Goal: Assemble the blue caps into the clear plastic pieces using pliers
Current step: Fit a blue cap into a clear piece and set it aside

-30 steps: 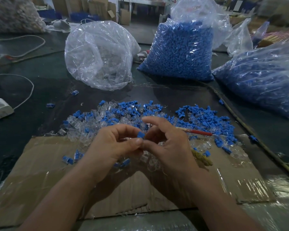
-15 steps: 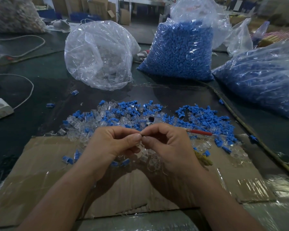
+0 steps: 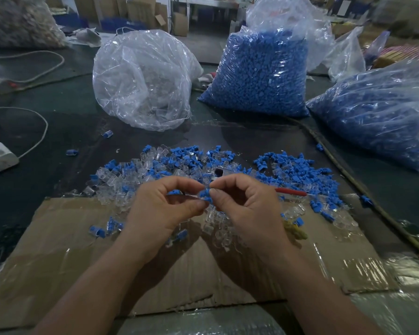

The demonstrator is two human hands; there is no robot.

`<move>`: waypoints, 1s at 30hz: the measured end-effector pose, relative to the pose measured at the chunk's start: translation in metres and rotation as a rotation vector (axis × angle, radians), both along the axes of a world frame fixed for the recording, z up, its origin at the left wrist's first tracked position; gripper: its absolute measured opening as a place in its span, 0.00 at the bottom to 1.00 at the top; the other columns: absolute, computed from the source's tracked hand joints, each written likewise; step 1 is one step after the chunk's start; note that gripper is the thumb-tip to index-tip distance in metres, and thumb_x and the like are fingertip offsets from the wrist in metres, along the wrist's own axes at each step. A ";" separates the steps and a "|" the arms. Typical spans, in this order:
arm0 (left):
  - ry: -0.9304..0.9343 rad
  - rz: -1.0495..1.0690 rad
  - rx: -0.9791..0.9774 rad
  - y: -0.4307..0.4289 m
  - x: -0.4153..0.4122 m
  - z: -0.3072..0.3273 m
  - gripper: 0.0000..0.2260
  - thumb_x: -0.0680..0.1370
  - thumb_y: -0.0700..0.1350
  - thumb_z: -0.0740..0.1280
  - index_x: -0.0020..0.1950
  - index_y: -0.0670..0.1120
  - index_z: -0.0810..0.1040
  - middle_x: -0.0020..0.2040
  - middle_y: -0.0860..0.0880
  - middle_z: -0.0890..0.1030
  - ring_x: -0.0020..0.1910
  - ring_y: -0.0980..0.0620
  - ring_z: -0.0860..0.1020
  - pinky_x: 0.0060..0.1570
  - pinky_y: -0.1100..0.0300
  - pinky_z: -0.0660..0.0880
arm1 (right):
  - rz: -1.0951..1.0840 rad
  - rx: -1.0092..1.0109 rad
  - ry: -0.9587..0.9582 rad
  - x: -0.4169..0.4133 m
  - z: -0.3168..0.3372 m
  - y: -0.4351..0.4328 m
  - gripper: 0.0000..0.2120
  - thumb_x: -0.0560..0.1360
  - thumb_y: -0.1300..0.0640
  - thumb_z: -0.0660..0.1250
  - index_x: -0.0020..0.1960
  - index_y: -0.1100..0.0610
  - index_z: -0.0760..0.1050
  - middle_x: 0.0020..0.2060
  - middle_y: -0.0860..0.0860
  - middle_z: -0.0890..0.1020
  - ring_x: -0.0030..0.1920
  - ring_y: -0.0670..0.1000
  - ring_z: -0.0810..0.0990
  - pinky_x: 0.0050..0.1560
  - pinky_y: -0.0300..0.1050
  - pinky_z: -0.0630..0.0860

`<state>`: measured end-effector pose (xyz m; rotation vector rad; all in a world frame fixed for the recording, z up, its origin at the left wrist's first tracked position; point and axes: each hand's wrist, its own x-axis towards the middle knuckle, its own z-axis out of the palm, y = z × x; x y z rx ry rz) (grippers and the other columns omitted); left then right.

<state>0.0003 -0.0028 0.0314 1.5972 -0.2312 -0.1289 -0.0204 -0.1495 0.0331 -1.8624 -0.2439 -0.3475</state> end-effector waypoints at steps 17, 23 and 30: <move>-0.095 0.024 -0.004 -0.002 -0.004 0.002 0.11 0.69 0.30 0.68 0.38 0.46 0.80 0.36 0.48 0.83 0.34 0.55 0.82 0.35 0.70 0.76 | 0.016 0.034 0.191 0.001 -0.002 -0.003 0.11 0.64 0.56 0.74 0.43 0.47 0.75 0.38 0.46 0.81 0.40 0.42 0.80 0.41 0.34 0.77; -0.092 0.014 -0.017 -0.001 -0.003 0.002 0.06 0.66 0.36 0.69 0.38 0.46 0.79 0.36 0.50 0.83 0.33 0.55 0.81 0.35 0.69 0.76 | 0.158 0.123 0.265 0.001 0.003 -0.004 0.15 0.68 0.62 0.71 0.46 0.44 0.76 0.41 0.42 0.83 0.45 0.42 0.81 0.45 0.36 0.78; -0.156 0.045 0.007 -0.002 -0.004 0.003 0.06 0.63 0.43 0.69 0.38 0.48 0.78 0.36 0.52 0.83 0.33 0.56 0.81 0.35 0.70 0.76 | 0.172 0.167 0.216 0.000 0.004 -0.002 0.14 0.67 0.64 0.71 0.47 0.48 0.77 0.37 0.41 0.82 0.42 0.40 0.81 0.41 0.30 0.75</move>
